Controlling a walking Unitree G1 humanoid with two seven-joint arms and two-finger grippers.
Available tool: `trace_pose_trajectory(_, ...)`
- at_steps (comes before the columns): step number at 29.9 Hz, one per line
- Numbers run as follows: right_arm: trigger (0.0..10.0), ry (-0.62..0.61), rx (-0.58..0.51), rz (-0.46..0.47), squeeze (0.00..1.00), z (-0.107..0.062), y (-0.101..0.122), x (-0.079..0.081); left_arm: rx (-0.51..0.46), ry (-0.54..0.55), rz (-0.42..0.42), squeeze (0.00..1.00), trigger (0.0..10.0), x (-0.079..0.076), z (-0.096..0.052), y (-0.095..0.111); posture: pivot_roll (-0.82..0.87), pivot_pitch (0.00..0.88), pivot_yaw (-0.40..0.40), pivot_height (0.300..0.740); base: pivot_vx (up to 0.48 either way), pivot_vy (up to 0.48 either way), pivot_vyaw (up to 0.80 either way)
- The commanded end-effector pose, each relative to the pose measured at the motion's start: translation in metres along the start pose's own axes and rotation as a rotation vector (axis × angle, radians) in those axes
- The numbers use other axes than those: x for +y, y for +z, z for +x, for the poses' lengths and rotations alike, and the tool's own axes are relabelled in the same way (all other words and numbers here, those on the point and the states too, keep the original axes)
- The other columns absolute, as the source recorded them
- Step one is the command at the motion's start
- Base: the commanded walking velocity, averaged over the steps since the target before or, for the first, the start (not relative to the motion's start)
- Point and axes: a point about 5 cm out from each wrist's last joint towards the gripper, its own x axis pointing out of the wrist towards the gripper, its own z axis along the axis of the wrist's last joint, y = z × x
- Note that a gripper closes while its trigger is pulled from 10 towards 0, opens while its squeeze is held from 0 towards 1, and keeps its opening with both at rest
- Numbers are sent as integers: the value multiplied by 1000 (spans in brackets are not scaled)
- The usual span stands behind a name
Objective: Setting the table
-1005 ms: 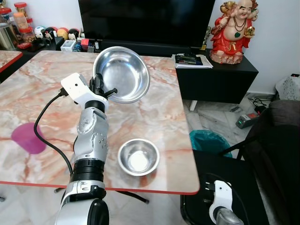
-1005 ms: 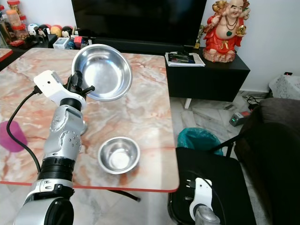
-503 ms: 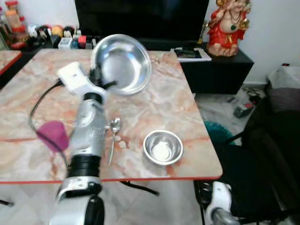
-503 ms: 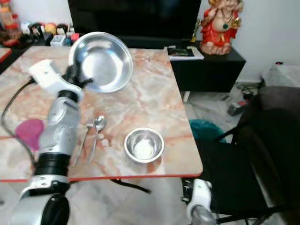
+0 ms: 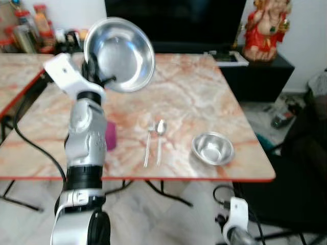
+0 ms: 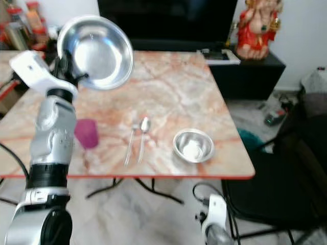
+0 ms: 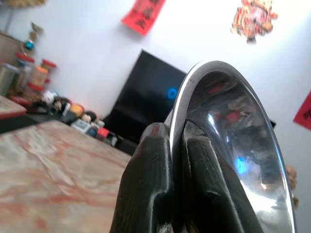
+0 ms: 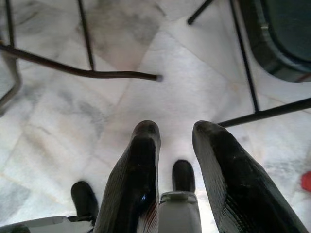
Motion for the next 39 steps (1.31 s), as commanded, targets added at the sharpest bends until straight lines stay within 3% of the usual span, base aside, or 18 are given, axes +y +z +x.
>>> trace_pose_trajectory(1, 10000, -17, -9, -14, 0, 0, 3, -8, -17, -26, -17, 0, 10000, -11, 1, 4, -9, 0, -32, 728, 0, 360, 0)
trace_pose_trajectory(20, 10000, 10, -7, -19, 0, 0, 2, -4, -84, -8, 7, 0, 10000, -10, 2, 27, 18, 0, -41, 728, 0, 459, 0)
trace_pose_trajectory(39, 10000, 10, -13, -8, 0, 0, 2, -4, -52, 4, 16, 0, 10000, -9, 0, 21, 4, 0, -42, 728, 0, 480, 0)
